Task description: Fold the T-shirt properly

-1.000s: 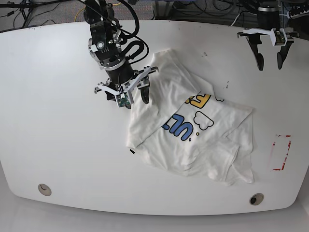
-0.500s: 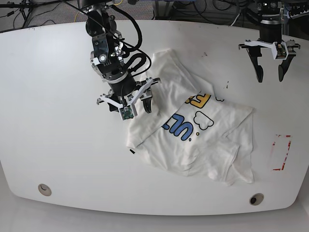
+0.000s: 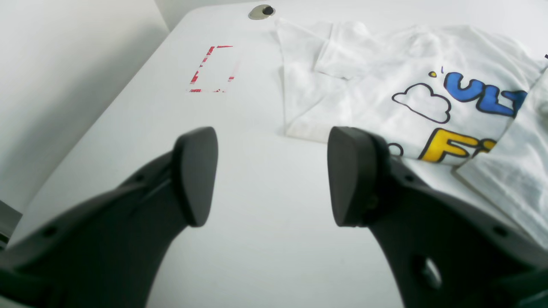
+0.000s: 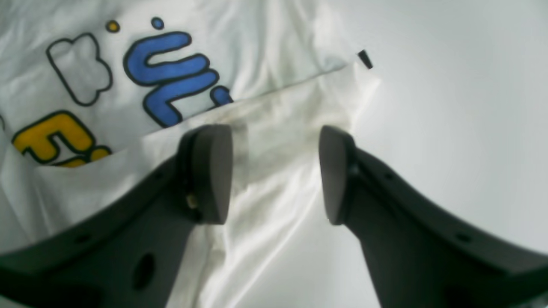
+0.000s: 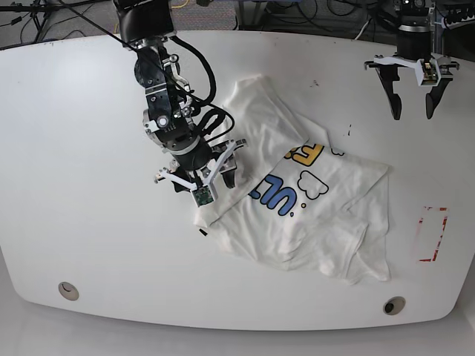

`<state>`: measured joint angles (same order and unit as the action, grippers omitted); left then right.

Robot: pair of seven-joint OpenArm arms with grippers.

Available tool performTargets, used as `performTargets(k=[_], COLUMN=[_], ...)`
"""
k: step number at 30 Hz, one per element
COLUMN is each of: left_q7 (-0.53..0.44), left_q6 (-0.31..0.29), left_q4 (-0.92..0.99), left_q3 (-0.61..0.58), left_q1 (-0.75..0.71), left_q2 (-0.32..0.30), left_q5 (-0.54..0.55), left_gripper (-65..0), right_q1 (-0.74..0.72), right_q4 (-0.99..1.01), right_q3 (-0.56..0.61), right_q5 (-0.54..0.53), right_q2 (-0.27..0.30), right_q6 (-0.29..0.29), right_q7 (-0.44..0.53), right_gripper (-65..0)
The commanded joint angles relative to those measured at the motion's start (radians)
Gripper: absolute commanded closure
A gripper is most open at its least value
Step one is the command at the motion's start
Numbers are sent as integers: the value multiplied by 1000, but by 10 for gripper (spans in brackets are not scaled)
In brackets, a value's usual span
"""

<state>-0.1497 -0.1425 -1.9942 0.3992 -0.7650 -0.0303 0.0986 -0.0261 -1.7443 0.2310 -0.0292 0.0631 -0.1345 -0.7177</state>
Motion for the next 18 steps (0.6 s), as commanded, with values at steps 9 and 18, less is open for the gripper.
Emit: performTargets(k=[9, 18], left_q7=[-44, -38], left_q6=[0, -2], left_q4=[-20, -16], left_q3=[10, 34], left_q1=[-10, 9], left_q2=[3, -4], left_q5=[4, 3], left_gripper=[-366, -373], right_q1=[-71, -171], right_q4=[-16, 80], right_q3=[72, 139], right_q5=[-5, -6], right_q2=[-4, -49], right_q6=[0, 2], right_q7=[63, 73], right_gripper=[-310, -311])
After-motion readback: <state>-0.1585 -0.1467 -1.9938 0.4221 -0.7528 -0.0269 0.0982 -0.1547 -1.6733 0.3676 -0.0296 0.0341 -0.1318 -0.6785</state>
